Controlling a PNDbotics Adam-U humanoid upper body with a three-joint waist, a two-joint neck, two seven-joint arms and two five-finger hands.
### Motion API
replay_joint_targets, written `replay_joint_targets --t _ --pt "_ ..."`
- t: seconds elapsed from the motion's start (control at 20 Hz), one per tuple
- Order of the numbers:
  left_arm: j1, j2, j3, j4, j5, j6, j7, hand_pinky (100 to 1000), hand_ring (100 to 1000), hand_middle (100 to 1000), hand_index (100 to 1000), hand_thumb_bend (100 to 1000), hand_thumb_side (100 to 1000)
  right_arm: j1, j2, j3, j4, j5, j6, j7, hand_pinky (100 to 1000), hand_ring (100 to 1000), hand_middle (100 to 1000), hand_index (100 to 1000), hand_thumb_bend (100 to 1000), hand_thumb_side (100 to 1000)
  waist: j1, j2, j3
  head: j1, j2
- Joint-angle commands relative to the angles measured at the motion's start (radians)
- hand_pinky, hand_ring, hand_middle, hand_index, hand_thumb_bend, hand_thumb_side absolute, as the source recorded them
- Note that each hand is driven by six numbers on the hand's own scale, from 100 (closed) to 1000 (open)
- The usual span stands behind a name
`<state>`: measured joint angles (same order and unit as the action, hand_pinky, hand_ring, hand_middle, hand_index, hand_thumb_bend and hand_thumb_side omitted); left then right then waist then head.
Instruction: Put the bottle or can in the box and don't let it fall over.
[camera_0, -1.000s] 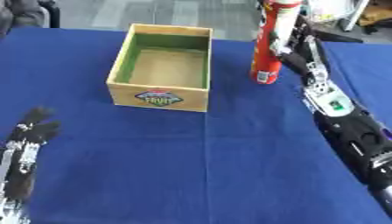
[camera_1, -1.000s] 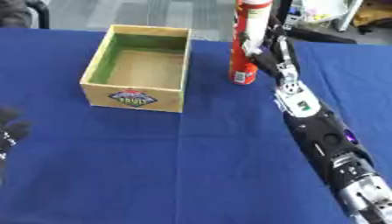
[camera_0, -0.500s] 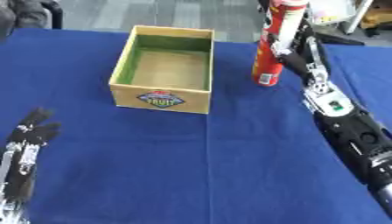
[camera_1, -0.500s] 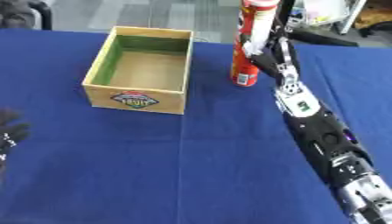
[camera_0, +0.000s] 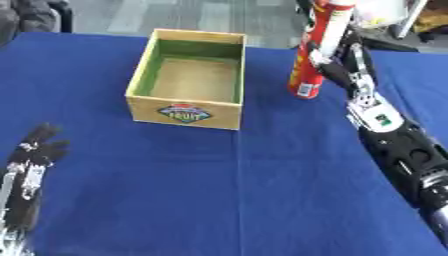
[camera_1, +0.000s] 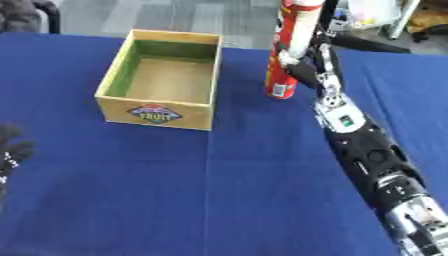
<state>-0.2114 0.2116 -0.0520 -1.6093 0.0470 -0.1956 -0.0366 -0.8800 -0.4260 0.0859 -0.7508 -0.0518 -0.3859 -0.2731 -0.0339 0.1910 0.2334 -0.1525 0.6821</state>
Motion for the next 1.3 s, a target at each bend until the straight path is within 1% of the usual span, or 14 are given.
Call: replay_joint_targets --t 0.05,0.3,0.35,0.4,0.9,1.3 --pt "-0.014 0.006 0.0 -0.022 0.001 -0.001 -0.004 858 822 847 945 438 756 -0.03 -0.011 -0.011 0.009 0.011 0.003 -0.016 850 922 910 1000 338 301 0.001 -0.01 0.002 -0.004 -0.013" --pt "-0.015 0.007 -0.001 -0.022 0.001 -0.002 -0.005 859 822 847 945 438 756 -0.043 -0.005 -0.016 0.031 0.001 -0.002 -0.035 847 917 904 1000 334 301 -0.002 -0.007 0.01 -0.008 -0.015" --pt "-0.015 0.007 -0.001 -0.022 0.001 -0.002 -0.005 859 822 847 945 438 757 -0.045 -0.004 -0.016 0.034 -0.002 -0.003 -0.038 846 916 904 1000 350 306 -0.003 -0.007 0.011 -0.008 -0.016" --pt "-0.016 0.007 -0.001 -0.022 0.0 -0.002 -0.006 859 822 847 945 438 756 -0.048 -0.003 -0.017 0.037 -0.005 -0.005 -0.041 846 915 903 1000 335 303 -0.004 -0.006 0.013 -0.009 -0.016" --pt "-0.019 0.007 -0.003 -0.022 0.001 -0.002 -0.008 860 822 847 945 440 756 -0.067 0.0 -0.02 0.059 -0.033 -0.02 -0.064 842 905 891 994 376 343 -0.008 -0.001 0.027 -0.017 -0.022" --pt "-0.022 0.008 -0.003 -0.024 0.0 -0.002 -0.009 861 822 846 945 439 757 -0.065 -0.017 -0.019 0.066 -0.069 -0.025 -0.081 830 885 863 974 375 330 -0.01 0.003 0.038 -0.022 -0.025"
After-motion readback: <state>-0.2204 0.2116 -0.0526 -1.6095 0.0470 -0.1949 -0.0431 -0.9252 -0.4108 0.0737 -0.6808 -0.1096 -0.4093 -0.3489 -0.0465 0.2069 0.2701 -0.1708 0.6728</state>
